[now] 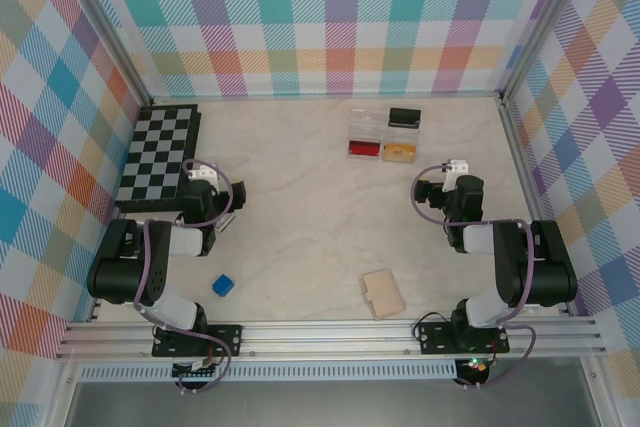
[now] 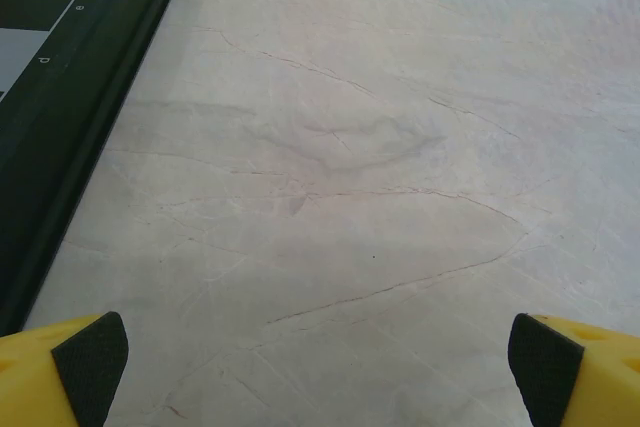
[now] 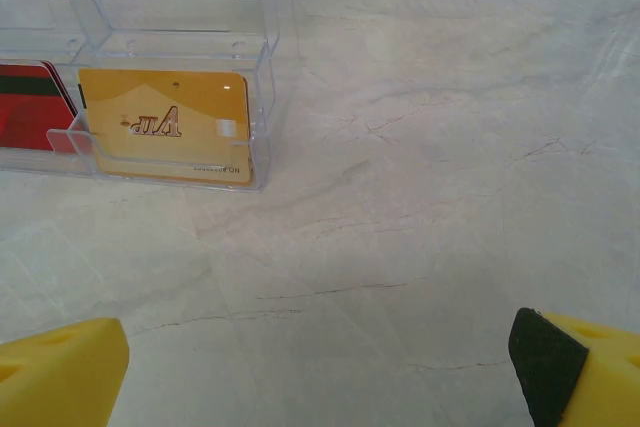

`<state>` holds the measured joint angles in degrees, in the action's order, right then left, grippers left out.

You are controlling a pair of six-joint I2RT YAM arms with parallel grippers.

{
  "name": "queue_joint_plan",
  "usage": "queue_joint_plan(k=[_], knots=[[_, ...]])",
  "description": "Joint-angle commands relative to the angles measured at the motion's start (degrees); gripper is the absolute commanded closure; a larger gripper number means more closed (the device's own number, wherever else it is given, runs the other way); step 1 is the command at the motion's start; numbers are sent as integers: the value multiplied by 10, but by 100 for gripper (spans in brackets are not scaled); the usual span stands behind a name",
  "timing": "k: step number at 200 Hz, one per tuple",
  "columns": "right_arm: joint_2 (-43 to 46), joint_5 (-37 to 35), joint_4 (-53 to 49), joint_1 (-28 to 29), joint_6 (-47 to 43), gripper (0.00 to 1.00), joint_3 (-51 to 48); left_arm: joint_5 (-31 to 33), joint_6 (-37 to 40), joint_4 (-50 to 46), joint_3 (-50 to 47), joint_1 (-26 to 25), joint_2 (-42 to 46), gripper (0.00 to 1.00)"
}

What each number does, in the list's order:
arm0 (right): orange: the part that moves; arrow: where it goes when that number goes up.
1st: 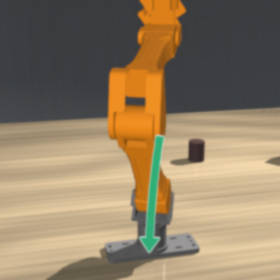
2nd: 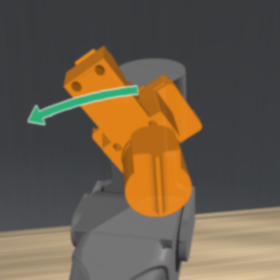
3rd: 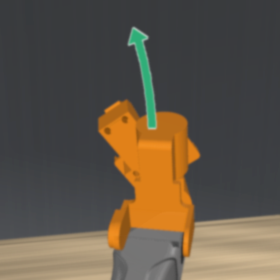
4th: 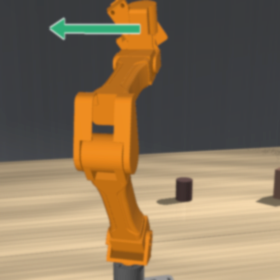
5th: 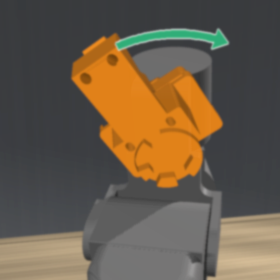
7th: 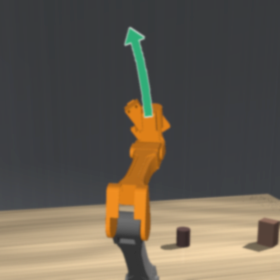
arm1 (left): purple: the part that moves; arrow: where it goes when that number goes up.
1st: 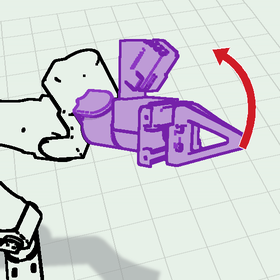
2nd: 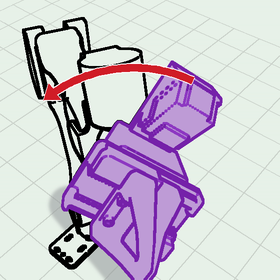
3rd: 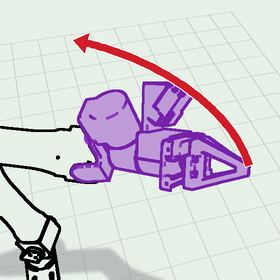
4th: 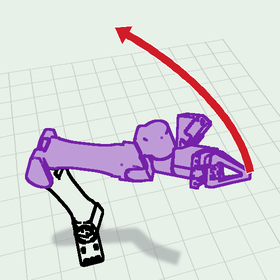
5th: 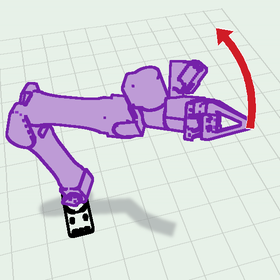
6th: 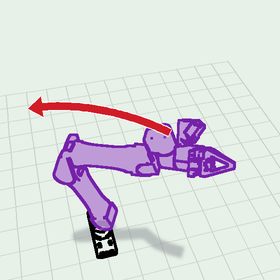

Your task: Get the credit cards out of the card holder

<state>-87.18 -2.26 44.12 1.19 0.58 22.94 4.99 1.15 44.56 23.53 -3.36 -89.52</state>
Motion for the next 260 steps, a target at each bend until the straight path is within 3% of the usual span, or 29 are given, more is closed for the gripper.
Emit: queue_joint_plan(k=[1,164,180,206,260], knots=[[-3,15,18,-2,1,0,9,-7,7,6,11,-5,-2,0],[9,30,-4,-6,-3,0,18,-8,4,7,9,-2,5,0],[48,13,-68,-6,2,0,37,0,0,-25,15,-3,32,0],[114,-28,-211,-6,25,0,80,11,-12,-158,61,-2,90,0],[188,-2,-581,-5,177,0,230,-9,-110,-349,138,-5,197,0]])
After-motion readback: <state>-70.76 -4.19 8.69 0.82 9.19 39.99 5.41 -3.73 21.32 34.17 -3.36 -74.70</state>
